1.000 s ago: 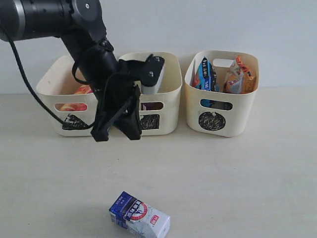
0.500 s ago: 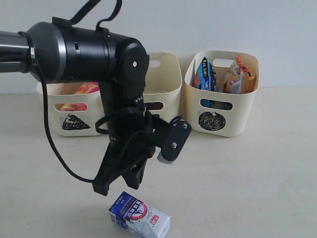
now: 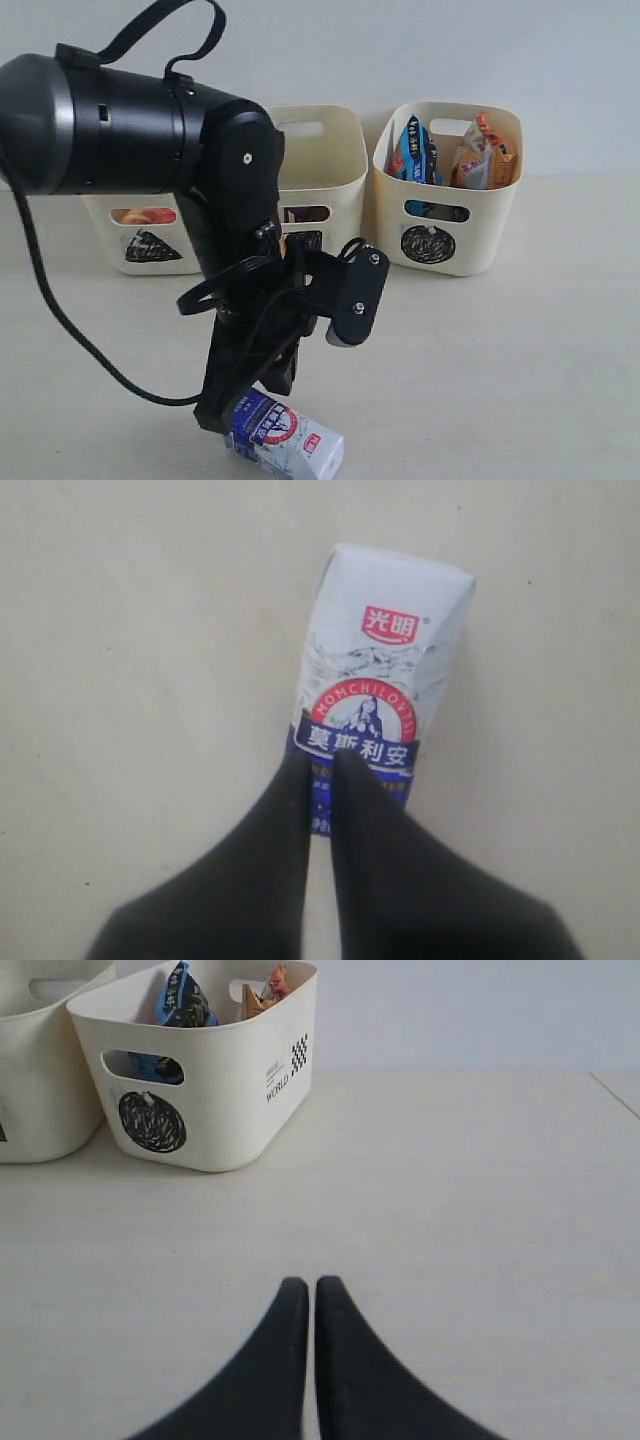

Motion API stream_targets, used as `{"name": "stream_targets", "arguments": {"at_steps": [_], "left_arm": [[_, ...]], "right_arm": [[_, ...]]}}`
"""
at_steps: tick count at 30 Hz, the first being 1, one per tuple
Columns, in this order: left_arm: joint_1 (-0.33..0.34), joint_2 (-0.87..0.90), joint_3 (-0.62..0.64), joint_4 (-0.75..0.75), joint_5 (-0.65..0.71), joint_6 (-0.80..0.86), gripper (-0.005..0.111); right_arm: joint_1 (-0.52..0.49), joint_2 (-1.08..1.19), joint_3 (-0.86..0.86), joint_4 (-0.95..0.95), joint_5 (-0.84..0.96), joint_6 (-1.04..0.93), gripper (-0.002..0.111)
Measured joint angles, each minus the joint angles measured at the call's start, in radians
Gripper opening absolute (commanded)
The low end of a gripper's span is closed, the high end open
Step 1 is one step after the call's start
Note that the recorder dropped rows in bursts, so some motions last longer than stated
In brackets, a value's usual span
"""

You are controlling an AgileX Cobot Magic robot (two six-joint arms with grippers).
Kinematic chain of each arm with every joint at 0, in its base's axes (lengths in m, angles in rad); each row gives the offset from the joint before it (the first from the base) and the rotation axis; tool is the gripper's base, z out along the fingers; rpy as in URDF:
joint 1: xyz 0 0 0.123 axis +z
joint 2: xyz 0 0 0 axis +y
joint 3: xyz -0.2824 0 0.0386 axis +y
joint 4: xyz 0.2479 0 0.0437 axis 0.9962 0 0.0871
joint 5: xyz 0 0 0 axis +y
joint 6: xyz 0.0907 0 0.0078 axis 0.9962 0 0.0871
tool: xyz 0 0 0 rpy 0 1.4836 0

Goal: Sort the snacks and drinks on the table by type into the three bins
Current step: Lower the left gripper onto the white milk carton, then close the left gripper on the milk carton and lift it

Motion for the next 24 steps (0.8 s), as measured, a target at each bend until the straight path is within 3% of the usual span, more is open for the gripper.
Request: {"name": "stream_targets", "arguments": {"at_steps": [13,16,21,24], "left_arm": [[-0.056,-0.046,0.156,-0.027,-0.119,-0.018,0.008],[-0.056,-0.048,0.156,-0.027,-0.119,-0.018,0.026],[-0.056,-0.048,0.156,-0.027,-0.114,-0.018,0.071],[-0.056,-0.048,0.158,-0.027,-0.119,-0.018,0.084]], "right_arm": [[0.000,0.000,0.000,0.000,0.000,0.000,0.000],[0.000,0.000,0.000,0.000,0.000,0.000,0.000],[0.000,0.000,0.000,0.000,0.000,0.000,0.000],[0.000,0.000,0.000,0.000,0.000,0.000,0.000]]}}
